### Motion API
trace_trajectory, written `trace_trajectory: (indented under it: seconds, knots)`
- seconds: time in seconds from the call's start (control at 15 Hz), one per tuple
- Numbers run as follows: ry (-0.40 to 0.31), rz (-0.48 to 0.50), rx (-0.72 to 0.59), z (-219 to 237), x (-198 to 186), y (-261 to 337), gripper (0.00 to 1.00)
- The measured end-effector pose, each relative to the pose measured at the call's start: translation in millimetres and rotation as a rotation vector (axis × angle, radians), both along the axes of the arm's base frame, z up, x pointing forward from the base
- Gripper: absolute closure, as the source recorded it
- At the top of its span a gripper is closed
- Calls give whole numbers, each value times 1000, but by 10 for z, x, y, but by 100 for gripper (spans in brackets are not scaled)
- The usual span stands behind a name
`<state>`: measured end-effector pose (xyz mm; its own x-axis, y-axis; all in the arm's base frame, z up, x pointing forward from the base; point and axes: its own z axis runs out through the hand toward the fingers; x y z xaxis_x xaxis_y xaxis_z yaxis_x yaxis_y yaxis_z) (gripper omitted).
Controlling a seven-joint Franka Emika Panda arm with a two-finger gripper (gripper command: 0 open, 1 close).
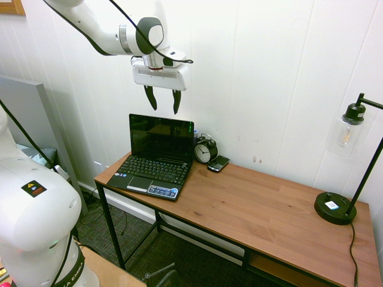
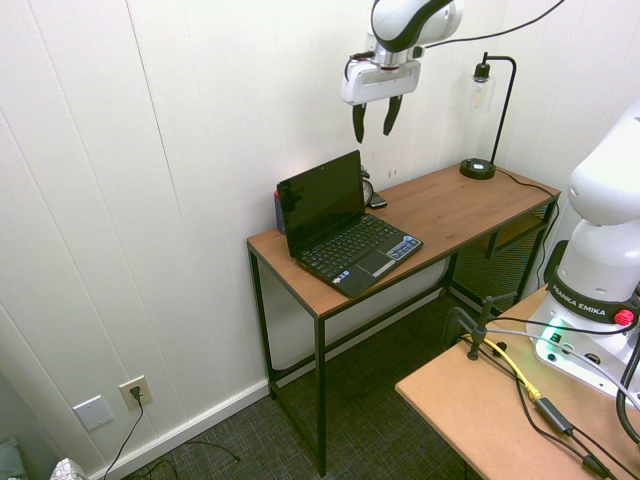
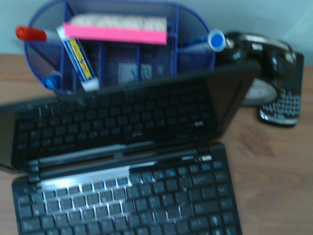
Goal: Close the laptop lid
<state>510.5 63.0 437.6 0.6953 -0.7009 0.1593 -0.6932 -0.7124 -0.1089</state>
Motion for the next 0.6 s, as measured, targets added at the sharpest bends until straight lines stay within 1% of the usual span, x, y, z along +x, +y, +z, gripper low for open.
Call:
trace_trajectory:
  seconds: [0.2,0.33,0.47,0.53,0.6]
  knots:
    - [-22,13,-3,-69,552,290,0]
    - [-1,33,12,-248,867,454,0]
    - [32,42,23,-451,1074,580,0]
    - [48,42,29,-536,1143,610,100]
    - [64,39,38,-594,1185,627,100]
